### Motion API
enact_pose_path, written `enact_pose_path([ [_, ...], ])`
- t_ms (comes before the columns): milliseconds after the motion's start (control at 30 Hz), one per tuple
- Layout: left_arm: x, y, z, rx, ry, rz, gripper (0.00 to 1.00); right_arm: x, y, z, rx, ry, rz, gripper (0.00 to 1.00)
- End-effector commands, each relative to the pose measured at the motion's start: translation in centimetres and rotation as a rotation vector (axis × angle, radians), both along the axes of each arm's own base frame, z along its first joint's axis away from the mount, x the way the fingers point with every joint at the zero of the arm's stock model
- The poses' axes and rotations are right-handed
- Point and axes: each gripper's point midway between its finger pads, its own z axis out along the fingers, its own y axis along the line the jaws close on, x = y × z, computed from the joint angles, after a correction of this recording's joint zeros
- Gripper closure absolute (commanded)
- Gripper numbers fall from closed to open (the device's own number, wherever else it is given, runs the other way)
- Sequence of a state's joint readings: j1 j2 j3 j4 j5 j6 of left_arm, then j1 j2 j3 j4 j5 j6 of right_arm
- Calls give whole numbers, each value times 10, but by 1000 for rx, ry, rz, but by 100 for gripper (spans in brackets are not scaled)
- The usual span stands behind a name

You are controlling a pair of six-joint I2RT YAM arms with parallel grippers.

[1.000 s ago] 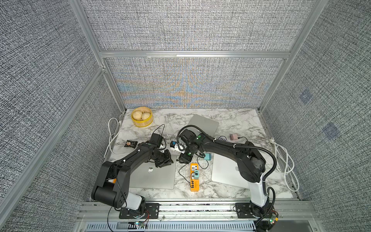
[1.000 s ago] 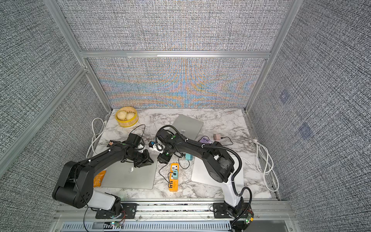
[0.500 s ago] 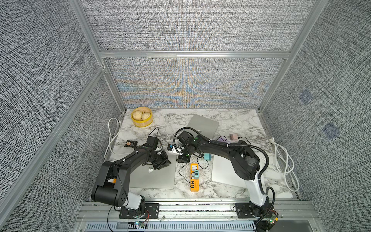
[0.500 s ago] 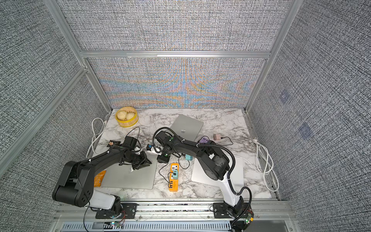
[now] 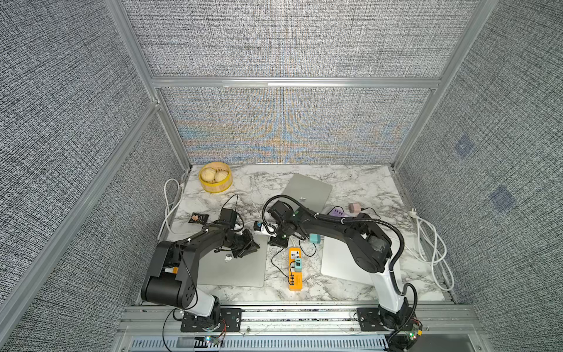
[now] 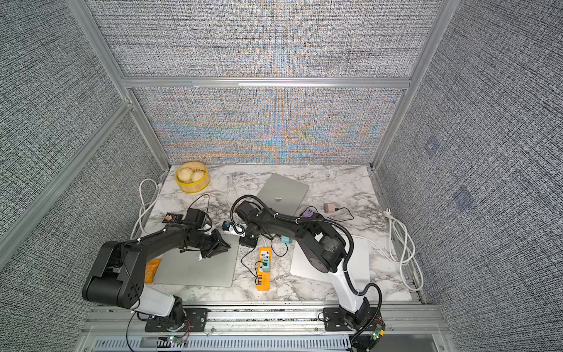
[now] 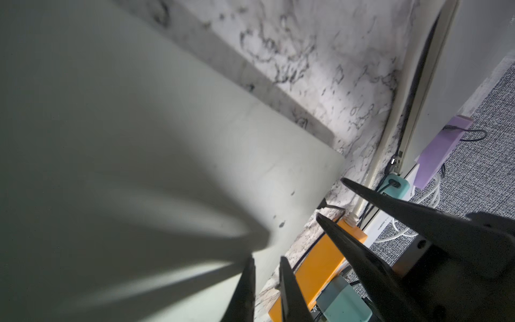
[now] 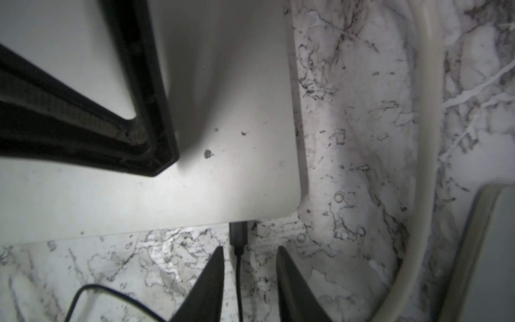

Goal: Unplug the laptop charger
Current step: Remove the charging cable from the laptop.

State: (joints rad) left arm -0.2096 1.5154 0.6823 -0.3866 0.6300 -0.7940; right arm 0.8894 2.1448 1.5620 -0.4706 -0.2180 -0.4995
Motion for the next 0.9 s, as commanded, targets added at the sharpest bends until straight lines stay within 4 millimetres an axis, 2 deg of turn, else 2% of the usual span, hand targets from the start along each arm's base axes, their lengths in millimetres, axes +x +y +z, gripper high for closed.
enact_pose_path([
  [0,4,2,-1,1,-10,8,82,0,3,-2,4,-7,14,68],
  [633,3,6,-8,7,11,21,82,-4,5,-14,-9,-14,48,77],
  [867,3,6,-9,11,14,24,82,-5,0,-15,-34,-32,68,86],
])
